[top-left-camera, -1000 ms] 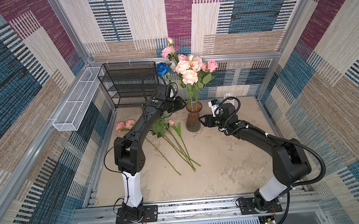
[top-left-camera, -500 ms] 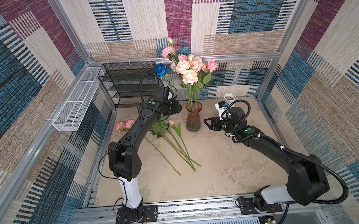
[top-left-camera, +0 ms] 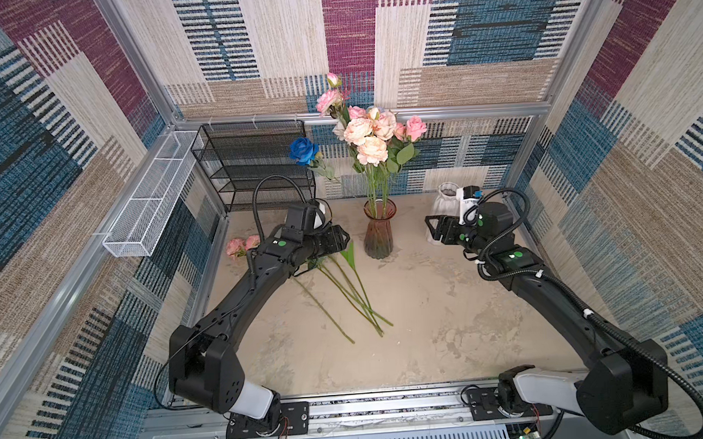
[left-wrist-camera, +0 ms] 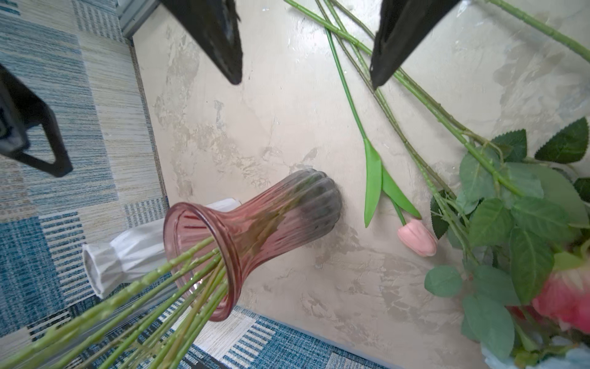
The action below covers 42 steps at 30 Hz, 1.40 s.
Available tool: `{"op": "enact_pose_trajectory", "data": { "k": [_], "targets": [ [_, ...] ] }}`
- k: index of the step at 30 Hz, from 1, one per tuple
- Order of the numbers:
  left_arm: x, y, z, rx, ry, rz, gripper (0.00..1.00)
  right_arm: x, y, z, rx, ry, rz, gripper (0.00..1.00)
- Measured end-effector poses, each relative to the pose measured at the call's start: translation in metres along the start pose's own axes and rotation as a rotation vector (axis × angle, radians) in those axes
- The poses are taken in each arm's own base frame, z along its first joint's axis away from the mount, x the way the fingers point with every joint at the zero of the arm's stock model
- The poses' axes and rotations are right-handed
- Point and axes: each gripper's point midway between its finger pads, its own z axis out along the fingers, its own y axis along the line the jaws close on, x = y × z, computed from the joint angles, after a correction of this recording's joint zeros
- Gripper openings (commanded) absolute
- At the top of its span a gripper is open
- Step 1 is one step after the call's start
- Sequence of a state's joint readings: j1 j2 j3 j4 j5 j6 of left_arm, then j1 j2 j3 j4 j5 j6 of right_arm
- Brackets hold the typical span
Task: Arrange flowers in a vase
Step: Pick up the vase from the top-right of the table.
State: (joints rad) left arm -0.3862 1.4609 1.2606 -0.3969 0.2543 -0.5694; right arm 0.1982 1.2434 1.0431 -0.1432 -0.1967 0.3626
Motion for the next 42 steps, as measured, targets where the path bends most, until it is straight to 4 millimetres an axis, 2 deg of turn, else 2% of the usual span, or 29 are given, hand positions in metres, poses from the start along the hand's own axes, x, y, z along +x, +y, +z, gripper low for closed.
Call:
{"op": "enact_pose_trajectory", "data": {
  "k": [1,3,6,12,15,21,25,29,33,39,42],
  "targets": [
    [0.004,-0.001,-0.004,0.018,-0.002,-0.023,1.0,-0.013,-0.011,-0.003,0.034,-0.028,0.007,0.88],
    [0.011,-0.002,-0.01,0.047,-0.017,-0.031,0.99,-0.033,-0.026,-0.003,0.076,-0.067,0.022,0.9],
    [0.022,-0.003,-0.015,0.086,-0.014,-0.063,0.99,-0.048,-0.043,0.01,0.114,-0.071,0.041,1.0],
    [0.039,-0.006,-0.027,0.143,-0.004,-0.081,1.0,-0.068,-0.06,0.052,0.16,-0.036,0.018,1.0],
    [0.048,-0.005,-0.034,0.155,-0.005,-0.084,1.0,-0.069,-0.067,0.07,0.178,-0.007,-0.008,1.0],
    [0.056,-0.005,-0.049,0.176,-0.029,-0.073,0.99,-0.058,-0.081,0.099,0.22,0.074,-0.045,1.0],
    [0.058,-0.004,-0.056,0.177,-0.044,-0.069,0.99,-0.054,-0.078,0.109,0.22,0.108,-0.074,1.0],
    [0.059,-0.003,-0.059,0.176,-0.05,-0.067,0.99,-0.05,-0.074,0.12,0.235,0.126,-0.106,0.92],
    [0.06,-0.001,-0.06,0.166,-0.049,-0.067,0.99,-0.04,-0.082,0.129,0.273,0.159,-0.121,0.81],
    [0.064,0.006,-0.059,0.141,-0.045,-0.075,0.99,-0.038,-0.087,0.122,0.317,0.159,-0.149,0.6],
    [0.064,0.006,-0.061,0.14,-0.046,-0.074,0.99,-0.033,-0.082,0.114,0.311,0.169,-0.149,0.51]
  ]
}}
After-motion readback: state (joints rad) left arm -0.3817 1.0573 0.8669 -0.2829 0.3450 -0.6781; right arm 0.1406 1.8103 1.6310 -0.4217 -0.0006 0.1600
